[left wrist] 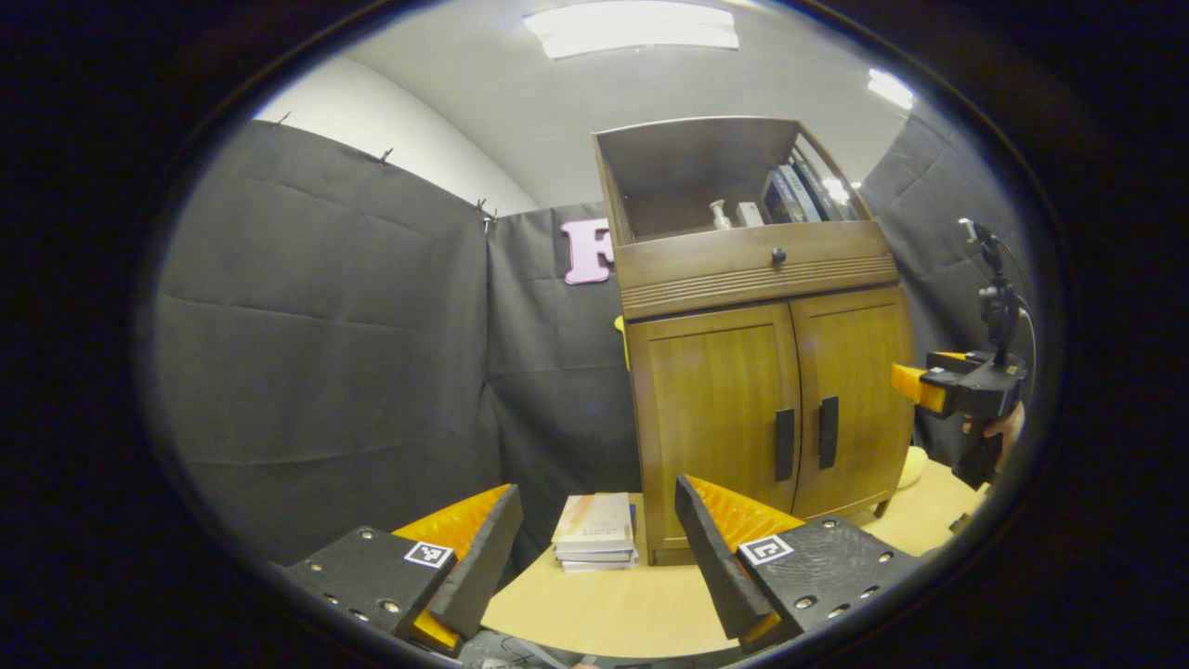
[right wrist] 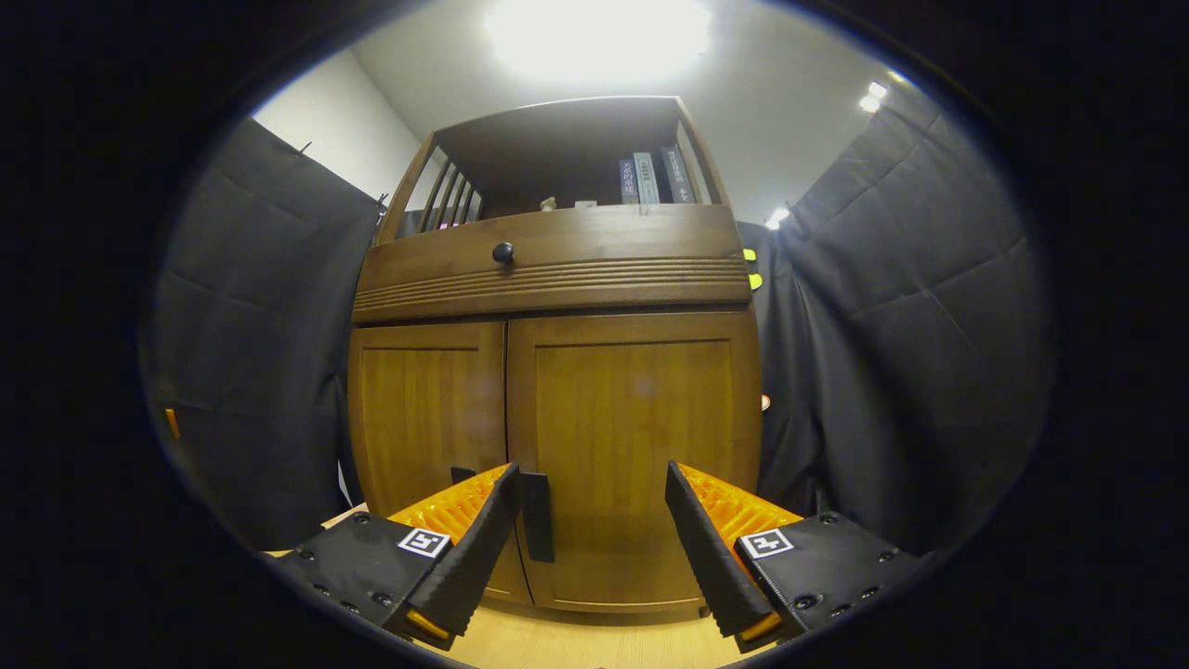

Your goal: Open the right door of the double-door shoe cabinet with the right hand, and open the left door with the left hand.

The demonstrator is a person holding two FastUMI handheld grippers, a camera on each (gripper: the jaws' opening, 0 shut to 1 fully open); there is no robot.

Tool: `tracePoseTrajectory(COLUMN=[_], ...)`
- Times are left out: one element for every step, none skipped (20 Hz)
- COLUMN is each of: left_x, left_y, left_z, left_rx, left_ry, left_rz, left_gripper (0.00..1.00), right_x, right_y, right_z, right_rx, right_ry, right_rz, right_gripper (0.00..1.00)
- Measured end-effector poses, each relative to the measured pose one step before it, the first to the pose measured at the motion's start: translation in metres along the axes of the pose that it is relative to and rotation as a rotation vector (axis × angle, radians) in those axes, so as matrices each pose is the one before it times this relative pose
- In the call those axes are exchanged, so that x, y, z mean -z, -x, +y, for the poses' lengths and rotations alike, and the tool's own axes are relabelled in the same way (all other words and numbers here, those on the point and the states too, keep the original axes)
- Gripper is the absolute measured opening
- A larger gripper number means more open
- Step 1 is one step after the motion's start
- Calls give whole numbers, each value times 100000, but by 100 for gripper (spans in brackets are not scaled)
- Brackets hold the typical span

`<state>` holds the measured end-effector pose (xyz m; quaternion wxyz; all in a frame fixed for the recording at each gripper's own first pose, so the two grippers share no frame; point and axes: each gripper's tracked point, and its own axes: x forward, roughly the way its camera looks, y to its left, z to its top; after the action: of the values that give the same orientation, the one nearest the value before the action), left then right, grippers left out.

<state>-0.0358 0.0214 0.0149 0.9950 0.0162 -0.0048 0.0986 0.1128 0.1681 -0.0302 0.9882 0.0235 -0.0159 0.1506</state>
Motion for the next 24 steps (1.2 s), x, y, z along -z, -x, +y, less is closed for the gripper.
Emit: tracePoseTrajectory(left_x=[-224, 44, -33, 87, -101, -30, -231, -180, -217, -88, -171, 6, -232, -62, -140, -120, -128, -196, -63, 122, -110, 63, -56, 59], left_y=[178, 153, 80, 30, 80, 132, 126, 175, 132, 227, 174, 84, 146, 176, 73, 160, 97, 308, 84, 147, 116, 83, 74, -18], left_z=[179, 104, 145, 29, 143, 117, 247, 211, 250, 123, 179, 119, 275, 101, 170, 115, 125, 251, 103, -30, 70, 9, 76, -4], left_rx=[-994, -1083, -1098, -1128, -1078, -1089, -1178, -1199, -1233, -1286, -1121, -1390, -1410, -1264, -1230, -1106, -845, -999, -811, -733, -511, -470, -358, -151], left_ry=[-239, -381, -456, -369, -206, -159, -156, -236, -311, -356, -436, -545, -489, -352, -260, -203, -240, -292, -323, -220, -35, 138, 244, 259], left_rz=[265, 486, 502, 503, 381, 380, 120, 297, 280, 276, 254, 398, 350, 336, 322, 289, 272, 216, 291, 261, 89, 169, 102, 159], left_gripper=[96, 96, 96, 95, 95, 95, 95, 97, 95, 95, 96, 96, 97, 97, 97, 95, 95, 95, 95, 95, 95, 94, 94, 94], right_x=[493, 298, 437, 500, 430, 567, 451, 544, 446, 388, 409, 450, 457, 487, 243, 302, 439, 435, 399, 392, 359, 264, 79, 100], right_y=[-670, -858, -724, -529, -689, -696, -769, -588, -616, -650, -741, -858, -667, -749, -649, -684, -473, -464, -446, -292, -406, -383, -314, -417], right_z=[356, 227, 319, 374, 371, 368, 234, 193, 133, 232, 333, 223, 204, 103, 43, 273, 196, 228, 155, 267, 85, -167, -95, -250], right_rx=[-284, 213, -73, -368, -578, -322, -163, -69, 194, 107, -190, -160, -59, -237, -254, -338, -17, -226, 845, -202, 73, -69, -24, 1048], right_ry=[192, 118, -203, -634, -600, -252, -8, 183, 187, 134, 223, 190, 91, -155, -397, -426, -342, -498, -751, -986, -1005, -810, -436, -281], right_rz=[871, 401, 750, 568, 774, 943, 858, 713, 649, 504, 730, 709, 1132, 1105, 1078, 852, 839, 884, 812, 1001, 1514, 1442, 869, 440], right_gripper=[97, 97, 96, 97, 96, 96, 96, 97, 96, 98, 98, 98, 98, 98, 98, 98, 98, 98, 98, 89, 80, 78, 82, 77])
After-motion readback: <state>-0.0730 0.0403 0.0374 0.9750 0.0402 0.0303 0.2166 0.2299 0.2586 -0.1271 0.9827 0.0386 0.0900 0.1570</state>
